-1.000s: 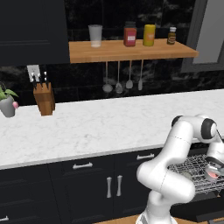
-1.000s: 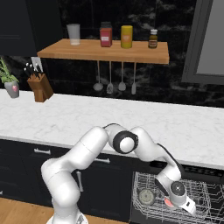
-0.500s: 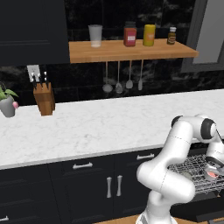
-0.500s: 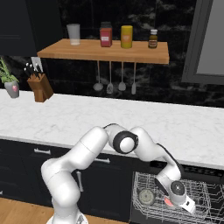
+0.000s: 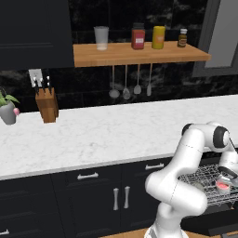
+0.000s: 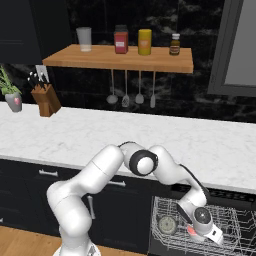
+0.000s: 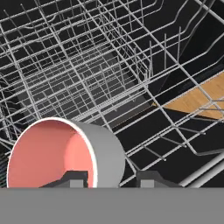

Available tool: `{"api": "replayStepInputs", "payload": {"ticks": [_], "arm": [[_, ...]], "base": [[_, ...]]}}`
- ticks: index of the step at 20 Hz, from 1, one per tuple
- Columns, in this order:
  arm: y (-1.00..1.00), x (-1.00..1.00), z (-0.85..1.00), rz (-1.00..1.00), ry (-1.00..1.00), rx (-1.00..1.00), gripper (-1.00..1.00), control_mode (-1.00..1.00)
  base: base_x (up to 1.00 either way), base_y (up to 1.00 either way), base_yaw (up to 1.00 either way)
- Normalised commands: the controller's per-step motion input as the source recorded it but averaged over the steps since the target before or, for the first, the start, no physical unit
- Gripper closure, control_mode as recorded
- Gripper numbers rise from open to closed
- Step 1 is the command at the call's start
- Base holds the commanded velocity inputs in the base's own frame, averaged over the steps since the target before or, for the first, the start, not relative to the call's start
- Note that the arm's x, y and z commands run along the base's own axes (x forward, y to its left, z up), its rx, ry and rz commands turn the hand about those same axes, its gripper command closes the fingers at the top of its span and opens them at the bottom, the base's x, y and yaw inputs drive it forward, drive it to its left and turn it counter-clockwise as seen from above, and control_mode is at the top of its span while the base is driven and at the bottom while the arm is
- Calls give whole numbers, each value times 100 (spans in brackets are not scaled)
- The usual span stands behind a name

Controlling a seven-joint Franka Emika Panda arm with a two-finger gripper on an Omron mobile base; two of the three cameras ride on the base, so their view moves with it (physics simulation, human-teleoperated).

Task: Pick up the cup and bowl from the counter, place them in the dishwasher, and close the dishwasher door.

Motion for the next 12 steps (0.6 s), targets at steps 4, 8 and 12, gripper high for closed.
{"api": "replayStepInputs", "payload": {"ticks": [4, 8, 12], "arm": [[0, 0, 0, 0, 0, 0, -100, -100], [0, -3, 36, 0, -4, 0, -100, -100], [-2, -9, 47, 0, -10, 1, -100, -100]], "base": [[0, 0, 0], [0, 0, 0], [0, 0, 0]]}}
